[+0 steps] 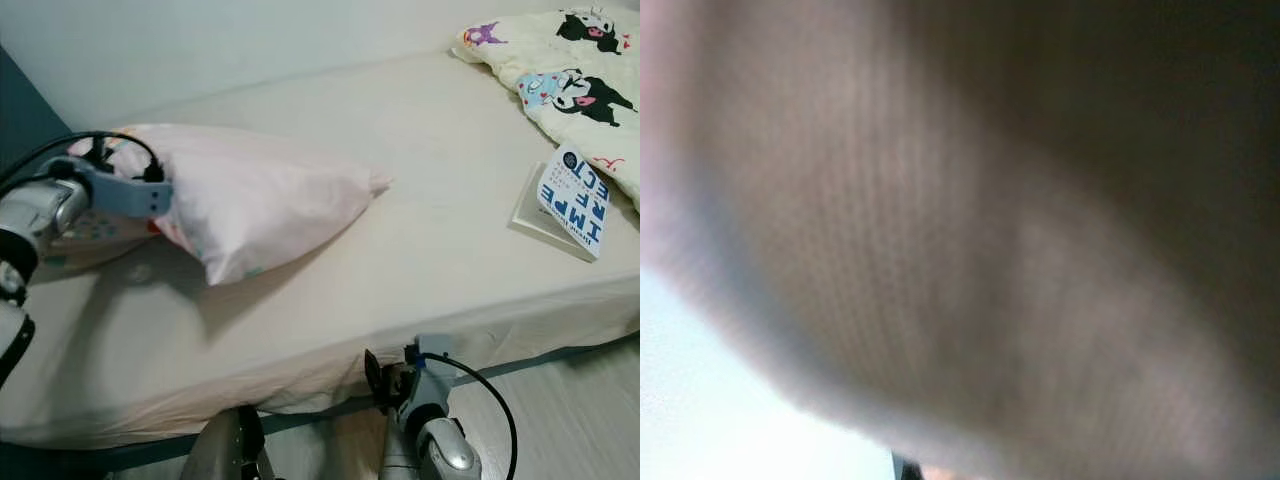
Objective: Clean up the room
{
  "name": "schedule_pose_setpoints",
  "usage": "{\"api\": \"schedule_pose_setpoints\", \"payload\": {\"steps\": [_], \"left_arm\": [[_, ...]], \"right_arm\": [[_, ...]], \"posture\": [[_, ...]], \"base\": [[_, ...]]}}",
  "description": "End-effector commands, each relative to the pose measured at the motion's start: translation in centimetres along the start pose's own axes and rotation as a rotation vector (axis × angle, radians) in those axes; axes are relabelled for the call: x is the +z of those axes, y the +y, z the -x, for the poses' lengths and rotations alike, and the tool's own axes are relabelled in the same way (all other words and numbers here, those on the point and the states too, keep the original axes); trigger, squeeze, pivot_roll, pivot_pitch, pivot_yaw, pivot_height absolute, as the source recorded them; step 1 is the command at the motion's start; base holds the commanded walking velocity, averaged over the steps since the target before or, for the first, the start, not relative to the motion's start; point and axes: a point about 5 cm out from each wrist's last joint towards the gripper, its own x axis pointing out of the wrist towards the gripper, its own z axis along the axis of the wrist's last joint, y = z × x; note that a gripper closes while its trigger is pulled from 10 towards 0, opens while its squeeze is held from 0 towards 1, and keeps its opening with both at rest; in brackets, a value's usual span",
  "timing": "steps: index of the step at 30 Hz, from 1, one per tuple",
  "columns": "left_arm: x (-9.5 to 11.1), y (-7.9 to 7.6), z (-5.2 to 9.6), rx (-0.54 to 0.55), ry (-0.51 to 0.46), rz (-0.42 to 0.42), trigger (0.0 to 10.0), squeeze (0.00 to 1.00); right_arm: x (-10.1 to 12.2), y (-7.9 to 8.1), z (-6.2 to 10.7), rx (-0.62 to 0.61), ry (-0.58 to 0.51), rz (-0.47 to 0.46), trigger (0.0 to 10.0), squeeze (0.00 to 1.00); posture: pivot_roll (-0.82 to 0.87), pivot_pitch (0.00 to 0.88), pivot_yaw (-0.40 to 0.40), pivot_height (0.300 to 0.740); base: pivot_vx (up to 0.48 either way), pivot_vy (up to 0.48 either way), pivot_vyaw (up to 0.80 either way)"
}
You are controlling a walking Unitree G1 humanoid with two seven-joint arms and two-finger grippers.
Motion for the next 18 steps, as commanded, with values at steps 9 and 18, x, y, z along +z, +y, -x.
{"api": "schedule_pose_setpoints", "payload": {"steps": [9,18], "left_arm": [[-5.2,4.0,0.9,0.133,0.199,-0.105,0.0,0.0],[-5.1,5.5,0.7,0.155,0.188,-0.147,0.0,0.0]], "right_arm": [[-0.8,0.1,0.5,0.0,0.021,-0.018,10.0,0.0],[-0.9,0.0,0.8,-0.005,0.024,-0.018,10.0,0.0]], "posture": [[-0.22,0.18,0.124,0.581],[-0.23,0.192,0.123,0.581]], "base": [[0.0,0.0,0.0],[0.0,0.0,0.0]]}}
